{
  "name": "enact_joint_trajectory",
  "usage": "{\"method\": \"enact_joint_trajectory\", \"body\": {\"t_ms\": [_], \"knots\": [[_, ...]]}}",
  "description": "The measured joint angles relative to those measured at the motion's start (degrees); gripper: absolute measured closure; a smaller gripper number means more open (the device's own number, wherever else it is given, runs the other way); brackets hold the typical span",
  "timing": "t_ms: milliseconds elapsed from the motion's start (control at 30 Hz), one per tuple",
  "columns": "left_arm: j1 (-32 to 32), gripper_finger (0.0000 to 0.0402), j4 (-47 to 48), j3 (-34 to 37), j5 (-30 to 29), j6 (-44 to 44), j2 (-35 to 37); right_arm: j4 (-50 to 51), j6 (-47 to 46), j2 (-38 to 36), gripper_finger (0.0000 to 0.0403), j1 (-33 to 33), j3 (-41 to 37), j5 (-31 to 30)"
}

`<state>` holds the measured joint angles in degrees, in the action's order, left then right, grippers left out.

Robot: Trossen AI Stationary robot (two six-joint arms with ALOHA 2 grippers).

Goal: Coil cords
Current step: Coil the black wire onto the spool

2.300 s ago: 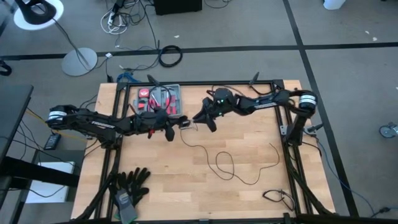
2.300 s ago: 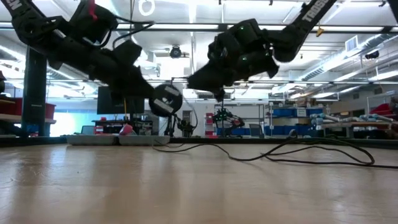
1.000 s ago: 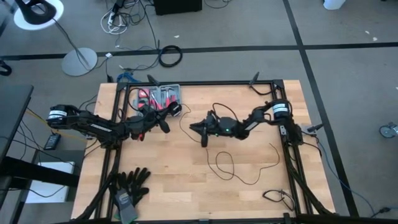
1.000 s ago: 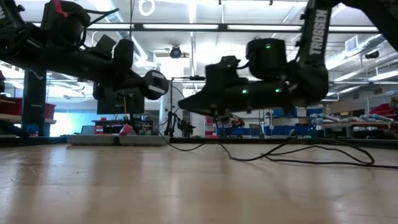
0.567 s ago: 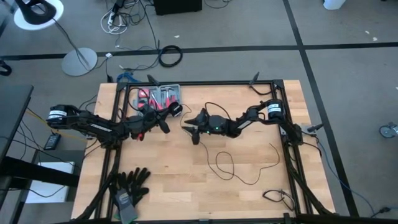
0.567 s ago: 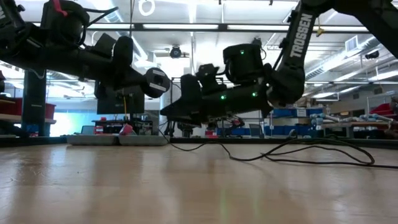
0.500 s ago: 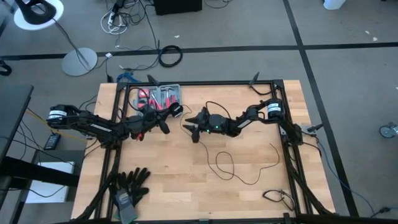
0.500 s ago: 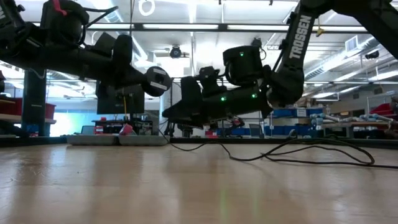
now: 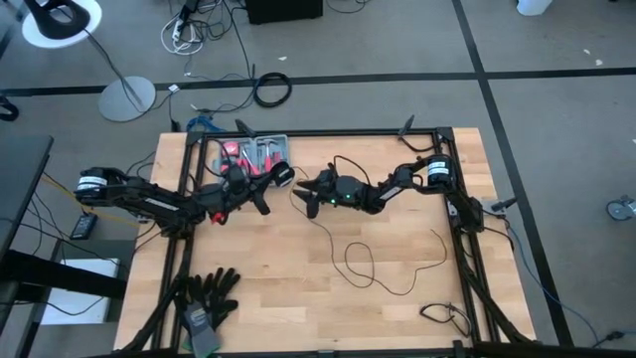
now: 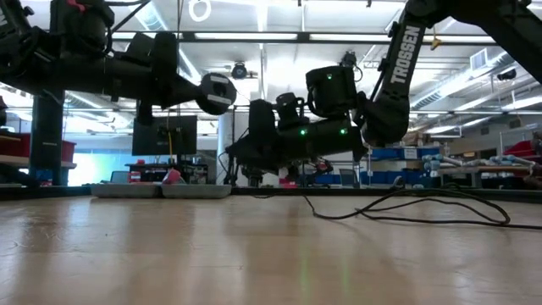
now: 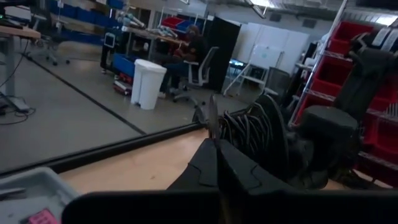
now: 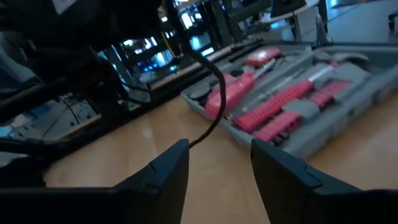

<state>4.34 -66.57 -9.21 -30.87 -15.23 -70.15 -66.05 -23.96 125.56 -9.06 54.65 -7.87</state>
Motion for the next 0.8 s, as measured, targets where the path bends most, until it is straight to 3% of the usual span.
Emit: {"method": "enact_joint_trajectory", "body": {"t_ms": [400, 700, 800], "knots": [[0.0, 0.0401, -1.3, -1.2, -0.1, 1.4, 0.0, 0.7, 1.1, 0.0, 0.0279, 0.0, 3.3, 2.3], [0.0, 0.0401, -1.3, -1.3, -0.1, 2.4, 0.0, 3.2, 0.6, 0.0, 0.0381, 0.0, 3.4, 5.7], [0.0, 0.0401, -1.3, -1.3, -0.1, 3.0, 0.0, 3.5, 0.6, 0.0, 0.0397, 0.0, 3.4, 6.6]]}}
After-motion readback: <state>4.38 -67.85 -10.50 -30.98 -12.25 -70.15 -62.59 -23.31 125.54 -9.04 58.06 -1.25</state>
